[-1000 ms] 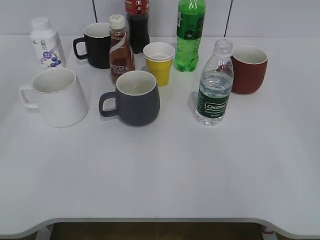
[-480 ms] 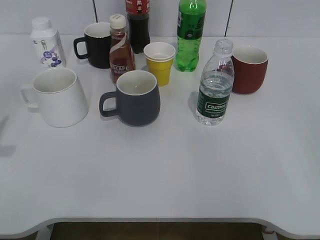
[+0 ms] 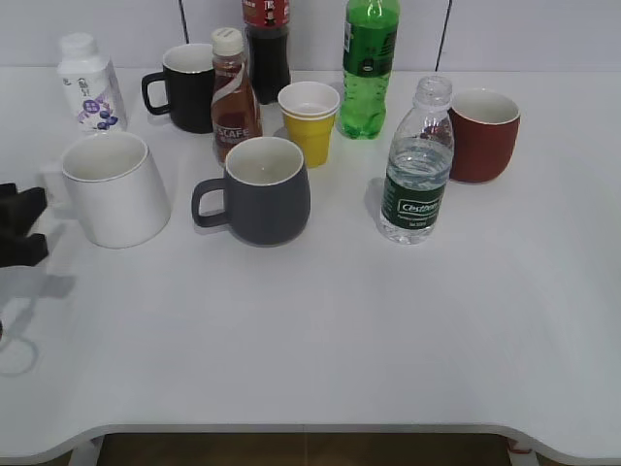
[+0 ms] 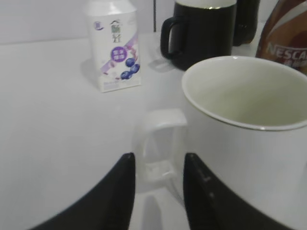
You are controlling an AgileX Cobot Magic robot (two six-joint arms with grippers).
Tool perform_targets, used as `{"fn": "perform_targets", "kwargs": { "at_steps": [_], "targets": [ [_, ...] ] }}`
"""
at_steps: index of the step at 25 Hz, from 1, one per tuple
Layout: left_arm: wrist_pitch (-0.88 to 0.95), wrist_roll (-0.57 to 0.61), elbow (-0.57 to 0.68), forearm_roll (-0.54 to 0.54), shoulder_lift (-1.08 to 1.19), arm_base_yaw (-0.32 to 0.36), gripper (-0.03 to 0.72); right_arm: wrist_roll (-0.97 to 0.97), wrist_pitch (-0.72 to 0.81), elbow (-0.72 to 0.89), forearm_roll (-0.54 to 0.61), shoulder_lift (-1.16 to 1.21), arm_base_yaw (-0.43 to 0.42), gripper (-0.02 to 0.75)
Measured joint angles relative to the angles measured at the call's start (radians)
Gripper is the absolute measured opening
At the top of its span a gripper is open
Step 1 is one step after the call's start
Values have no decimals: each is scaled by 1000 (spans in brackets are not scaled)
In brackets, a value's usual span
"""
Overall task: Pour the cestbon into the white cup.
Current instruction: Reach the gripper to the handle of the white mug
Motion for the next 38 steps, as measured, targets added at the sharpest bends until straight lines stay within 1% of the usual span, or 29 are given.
{"fn": "perform_targets", "kwargs": {
  "at_steps": [2,4,8,17,33,36,38],
  "targets": [
    [-120,0,0,5,83,0,282,0,0,0,0,0,0,574],
    [-196,0,-1,-9,158,0,321,0,0,0,0,0,0,574],
    [-215,0,-13,-38,251,0,347,0,0,0,0,0,0,574],
    [-228,0,-31,-59,260,0,351,0,0,0,0,0,0,574],
    [-229,0,-112,-40,264,0,330,0,0,0,0,0,0,574],
    [-228,0,-156,-33,284,0,298,0,0,0,0,0,0,574],
    [-228,0,-183,-32,304,0,233,0,0,0,0,0,0,574]
  ]
}}
